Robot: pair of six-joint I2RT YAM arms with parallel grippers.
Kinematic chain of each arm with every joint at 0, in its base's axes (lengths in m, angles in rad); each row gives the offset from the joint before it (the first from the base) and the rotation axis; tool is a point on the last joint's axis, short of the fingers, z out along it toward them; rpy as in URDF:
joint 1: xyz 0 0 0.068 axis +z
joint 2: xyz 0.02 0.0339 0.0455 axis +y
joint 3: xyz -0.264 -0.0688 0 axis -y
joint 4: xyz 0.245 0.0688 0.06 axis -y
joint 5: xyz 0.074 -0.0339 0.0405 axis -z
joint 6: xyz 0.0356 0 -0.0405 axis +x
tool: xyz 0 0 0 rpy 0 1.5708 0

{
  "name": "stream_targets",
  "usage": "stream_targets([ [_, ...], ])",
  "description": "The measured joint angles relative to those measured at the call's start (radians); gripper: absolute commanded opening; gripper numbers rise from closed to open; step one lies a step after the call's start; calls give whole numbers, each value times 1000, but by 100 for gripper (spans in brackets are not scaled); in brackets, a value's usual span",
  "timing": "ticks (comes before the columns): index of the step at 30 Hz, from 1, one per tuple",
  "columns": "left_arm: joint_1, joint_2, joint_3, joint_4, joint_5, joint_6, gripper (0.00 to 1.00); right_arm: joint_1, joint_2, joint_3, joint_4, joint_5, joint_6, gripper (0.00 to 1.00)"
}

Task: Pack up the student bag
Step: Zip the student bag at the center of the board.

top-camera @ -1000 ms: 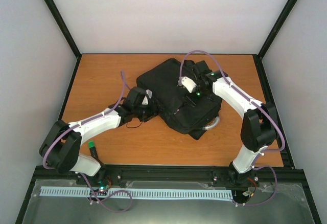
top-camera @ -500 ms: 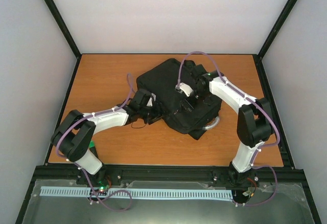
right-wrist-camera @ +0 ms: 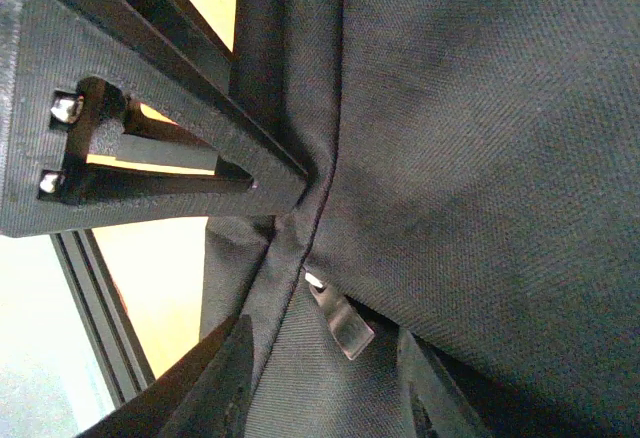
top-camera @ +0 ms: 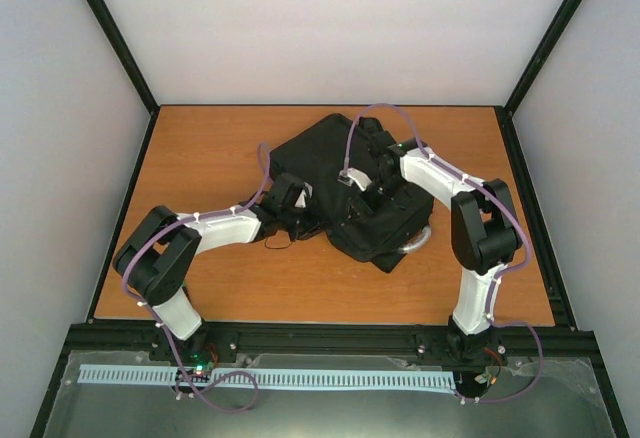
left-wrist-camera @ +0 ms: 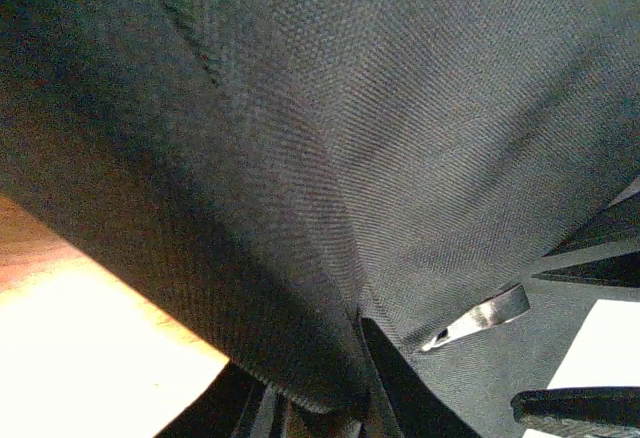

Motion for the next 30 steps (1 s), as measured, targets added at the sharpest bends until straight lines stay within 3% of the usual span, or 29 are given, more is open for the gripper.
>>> stream_targets([
  [19,-9,0,0,20,-9,2,1,8,11,3,-9,-43,16,4],
  [30,-12,-4,0,17,-22,3,1,-3,-2,4,0,12,33,3],
])
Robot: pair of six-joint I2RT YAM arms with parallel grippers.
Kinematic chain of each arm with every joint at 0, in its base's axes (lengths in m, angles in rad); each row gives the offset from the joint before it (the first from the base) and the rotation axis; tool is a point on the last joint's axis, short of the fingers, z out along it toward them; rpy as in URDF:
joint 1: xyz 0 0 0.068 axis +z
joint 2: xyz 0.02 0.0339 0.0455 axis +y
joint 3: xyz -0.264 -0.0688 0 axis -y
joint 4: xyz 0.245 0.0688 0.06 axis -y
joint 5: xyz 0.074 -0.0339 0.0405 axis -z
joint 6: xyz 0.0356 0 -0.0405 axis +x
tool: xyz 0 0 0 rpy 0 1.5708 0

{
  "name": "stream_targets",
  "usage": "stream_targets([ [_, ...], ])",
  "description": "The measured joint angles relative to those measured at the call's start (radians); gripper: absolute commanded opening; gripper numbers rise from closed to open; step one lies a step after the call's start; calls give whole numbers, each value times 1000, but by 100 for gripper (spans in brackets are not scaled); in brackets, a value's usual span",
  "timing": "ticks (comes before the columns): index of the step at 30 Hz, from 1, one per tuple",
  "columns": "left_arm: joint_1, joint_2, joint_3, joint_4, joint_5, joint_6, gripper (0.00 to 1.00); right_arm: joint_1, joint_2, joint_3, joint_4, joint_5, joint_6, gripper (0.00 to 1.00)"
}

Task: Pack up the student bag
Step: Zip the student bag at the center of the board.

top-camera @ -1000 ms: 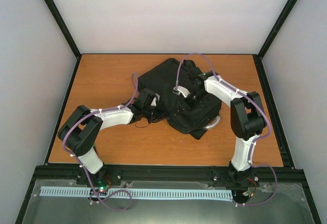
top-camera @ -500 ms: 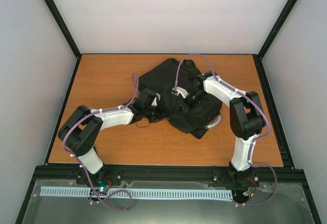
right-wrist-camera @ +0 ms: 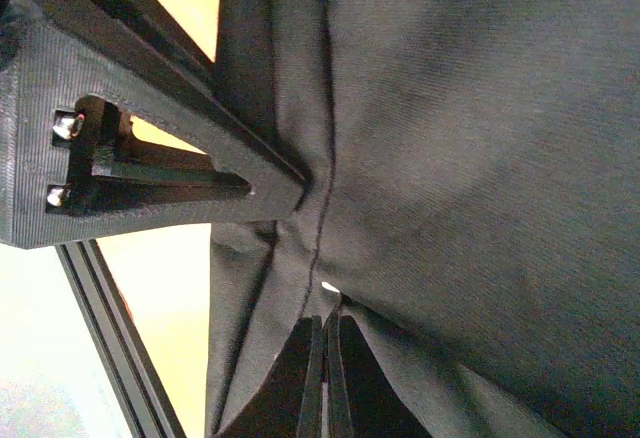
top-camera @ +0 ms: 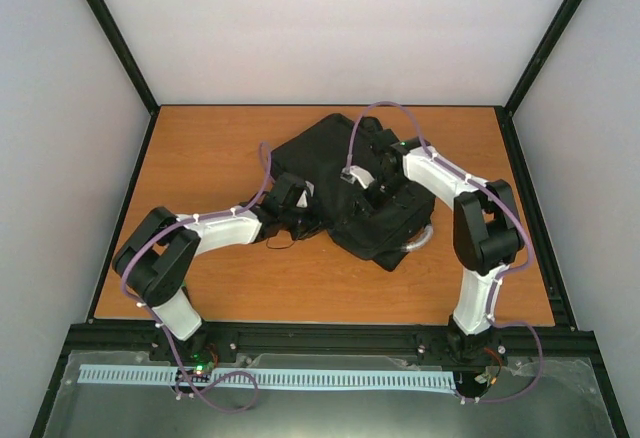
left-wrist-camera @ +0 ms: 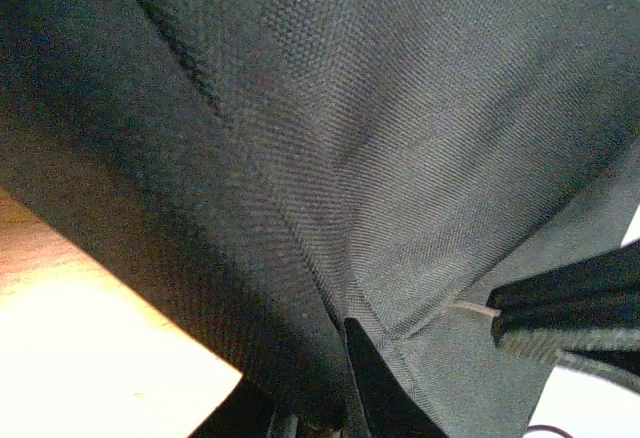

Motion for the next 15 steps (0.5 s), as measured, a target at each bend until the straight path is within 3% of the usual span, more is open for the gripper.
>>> stream_targets([
  [15,-3,-68,-57,31,-30,0,1,-273,-8,145,-58,31,-35,3],
])
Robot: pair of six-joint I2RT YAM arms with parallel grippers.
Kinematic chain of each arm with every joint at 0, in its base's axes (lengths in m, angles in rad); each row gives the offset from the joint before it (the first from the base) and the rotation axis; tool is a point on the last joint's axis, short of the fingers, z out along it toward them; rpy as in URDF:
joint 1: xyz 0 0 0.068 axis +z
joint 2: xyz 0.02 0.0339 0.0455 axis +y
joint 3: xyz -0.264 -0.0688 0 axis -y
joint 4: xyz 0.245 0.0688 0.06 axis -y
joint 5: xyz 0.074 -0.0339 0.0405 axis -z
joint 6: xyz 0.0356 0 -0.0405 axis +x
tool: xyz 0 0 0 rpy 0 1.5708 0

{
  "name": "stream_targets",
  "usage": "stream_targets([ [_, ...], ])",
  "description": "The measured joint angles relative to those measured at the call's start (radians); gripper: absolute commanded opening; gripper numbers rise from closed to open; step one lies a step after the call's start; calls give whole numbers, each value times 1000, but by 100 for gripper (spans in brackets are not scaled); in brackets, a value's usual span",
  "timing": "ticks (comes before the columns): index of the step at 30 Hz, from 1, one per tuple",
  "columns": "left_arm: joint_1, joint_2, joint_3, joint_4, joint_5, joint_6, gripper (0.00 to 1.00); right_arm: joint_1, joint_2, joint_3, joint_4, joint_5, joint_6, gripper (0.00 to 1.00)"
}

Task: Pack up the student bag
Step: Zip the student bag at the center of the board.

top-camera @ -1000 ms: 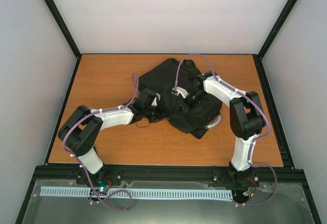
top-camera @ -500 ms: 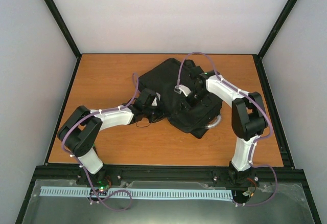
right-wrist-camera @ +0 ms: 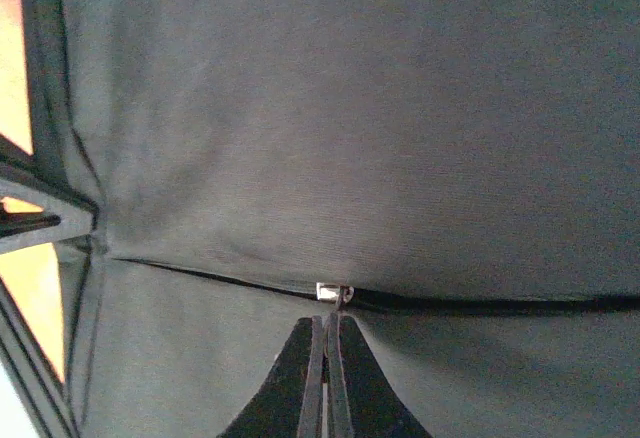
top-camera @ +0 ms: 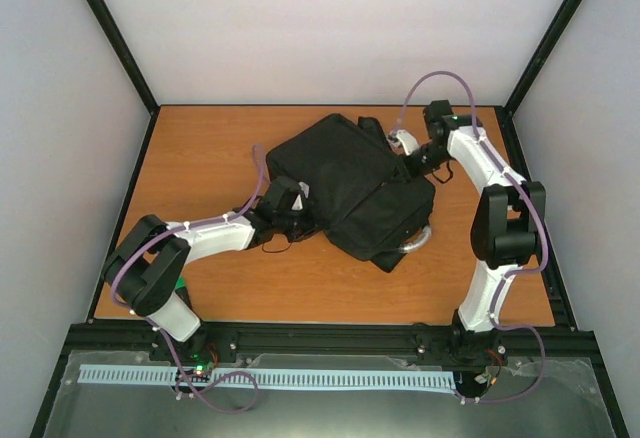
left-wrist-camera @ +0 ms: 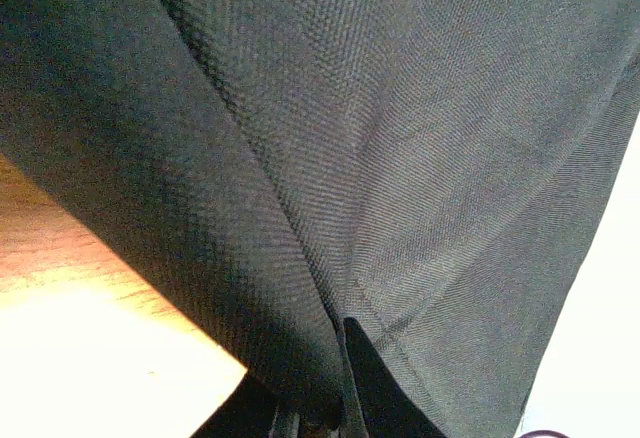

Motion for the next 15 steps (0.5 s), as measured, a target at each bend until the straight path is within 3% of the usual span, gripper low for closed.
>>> stream_targets([
  [15,-3,-50,-31,-5,-30,2,1,-127,119,85,5,17,-33,3],
])
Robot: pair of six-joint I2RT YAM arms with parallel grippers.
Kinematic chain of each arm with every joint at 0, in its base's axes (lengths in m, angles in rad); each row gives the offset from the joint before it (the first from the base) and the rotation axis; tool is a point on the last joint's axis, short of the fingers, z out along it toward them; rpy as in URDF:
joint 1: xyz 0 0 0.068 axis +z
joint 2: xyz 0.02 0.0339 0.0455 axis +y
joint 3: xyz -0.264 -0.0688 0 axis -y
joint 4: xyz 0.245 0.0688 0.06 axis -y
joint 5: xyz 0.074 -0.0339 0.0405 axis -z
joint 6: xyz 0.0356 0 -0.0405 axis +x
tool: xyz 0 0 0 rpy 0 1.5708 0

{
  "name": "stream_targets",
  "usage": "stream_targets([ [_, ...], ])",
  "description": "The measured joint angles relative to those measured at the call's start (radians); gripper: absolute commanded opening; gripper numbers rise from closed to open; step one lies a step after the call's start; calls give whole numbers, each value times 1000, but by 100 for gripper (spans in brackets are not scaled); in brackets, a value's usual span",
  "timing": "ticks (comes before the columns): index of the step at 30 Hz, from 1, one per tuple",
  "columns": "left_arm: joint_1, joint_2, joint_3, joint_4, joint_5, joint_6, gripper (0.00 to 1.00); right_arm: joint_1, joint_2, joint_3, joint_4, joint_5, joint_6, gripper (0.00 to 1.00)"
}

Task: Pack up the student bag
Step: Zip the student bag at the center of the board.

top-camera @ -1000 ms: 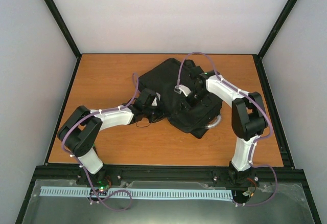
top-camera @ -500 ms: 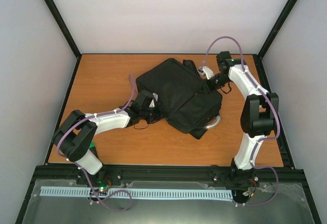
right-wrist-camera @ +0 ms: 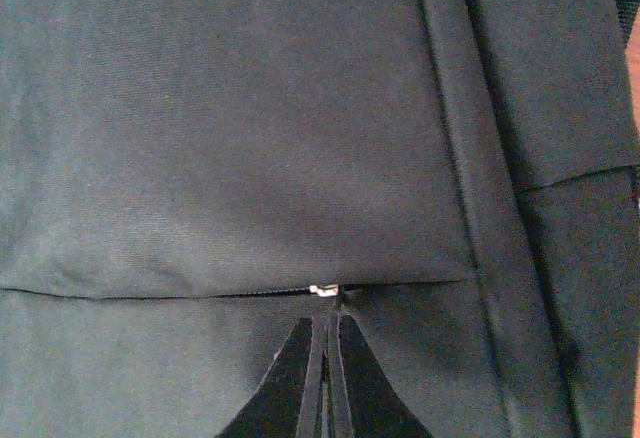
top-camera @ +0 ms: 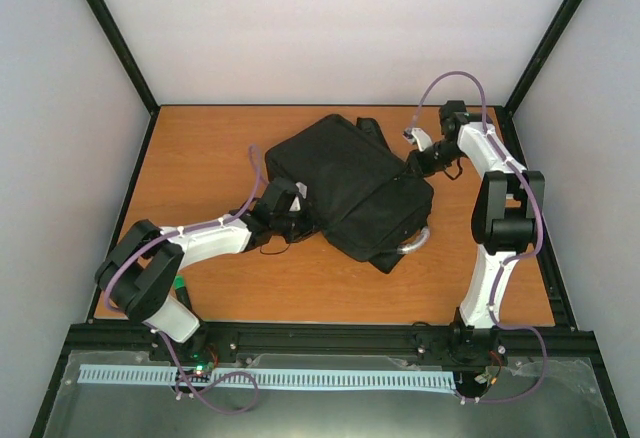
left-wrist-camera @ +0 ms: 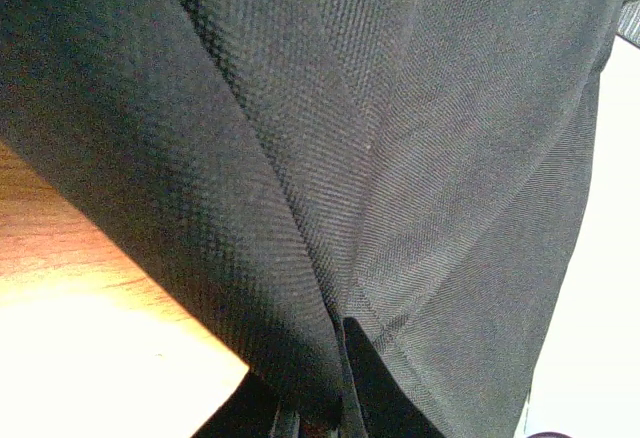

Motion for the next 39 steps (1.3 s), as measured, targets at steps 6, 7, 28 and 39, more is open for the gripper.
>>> stream_targets([
  [6,0,-5,-2,-1,-11,3,1,-18,27,15,14,0,0,3],
  [7,0,-7,-3,-2,-13,4,1,-23,33,21,16,0,0,3],
  [28,-5,-26,-13,5,-43,10,1,-71,97,77,13,-26,35,3],
  [39,-6,-32,-16,4,-49,14,1,-95,97,76,26,-49,65,11],
])
